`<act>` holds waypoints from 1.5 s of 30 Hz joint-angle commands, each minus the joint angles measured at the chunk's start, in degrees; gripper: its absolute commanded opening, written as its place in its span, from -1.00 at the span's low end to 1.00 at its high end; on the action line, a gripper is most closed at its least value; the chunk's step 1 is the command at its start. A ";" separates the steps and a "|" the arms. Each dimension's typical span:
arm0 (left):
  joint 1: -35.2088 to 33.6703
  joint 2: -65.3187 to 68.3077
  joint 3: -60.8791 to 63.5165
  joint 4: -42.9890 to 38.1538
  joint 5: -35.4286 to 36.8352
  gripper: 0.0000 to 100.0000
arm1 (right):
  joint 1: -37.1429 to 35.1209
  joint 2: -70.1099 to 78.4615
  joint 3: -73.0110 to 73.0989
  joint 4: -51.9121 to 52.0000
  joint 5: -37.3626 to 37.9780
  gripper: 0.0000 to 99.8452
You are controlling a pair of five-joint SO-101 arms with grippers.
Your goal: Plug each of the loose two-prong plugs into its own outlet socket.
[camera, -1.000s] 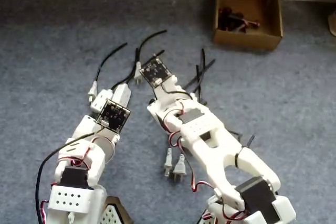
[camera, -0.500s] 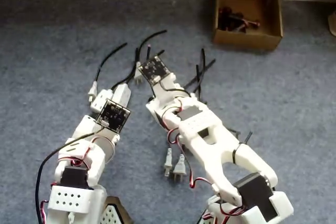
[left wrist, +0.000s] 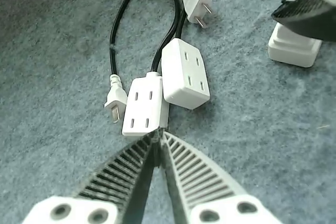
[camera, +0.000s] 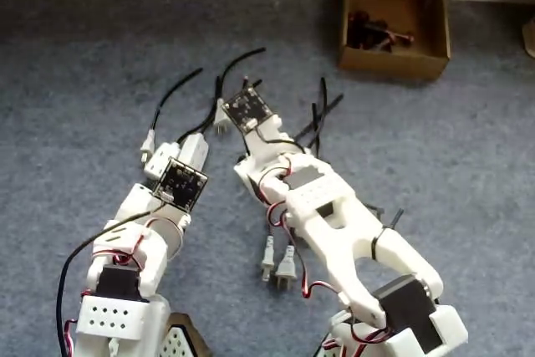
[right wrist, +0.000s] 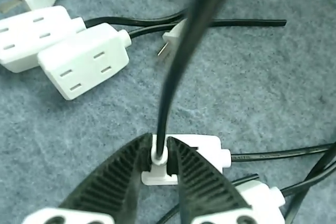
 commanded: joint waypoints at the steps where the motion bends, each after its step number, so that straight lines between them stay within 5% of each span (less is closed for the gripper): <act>1: -0.48 -0.84 -0.48 -1.05 0.18 -0.99 | 2.07 1.80 -0.13 1.89 0.62 -0.98; 9: -0.48 -0.84 0.13 -2.37 0.18 -0.99 | 2.24 1.71 -0.31 1.89 0.62 -0.75; 26: -0.48 -0.84 1.01 -3.78 0.18 -0.99 | 2.07 -2.24 -2.59 2.59 0.53 -0.62; 45: -0.57 -0.84 1.10 -3.69 0.18 -0.99 | -1.01 -29.49 -7.25 26.51 0.26 -0.61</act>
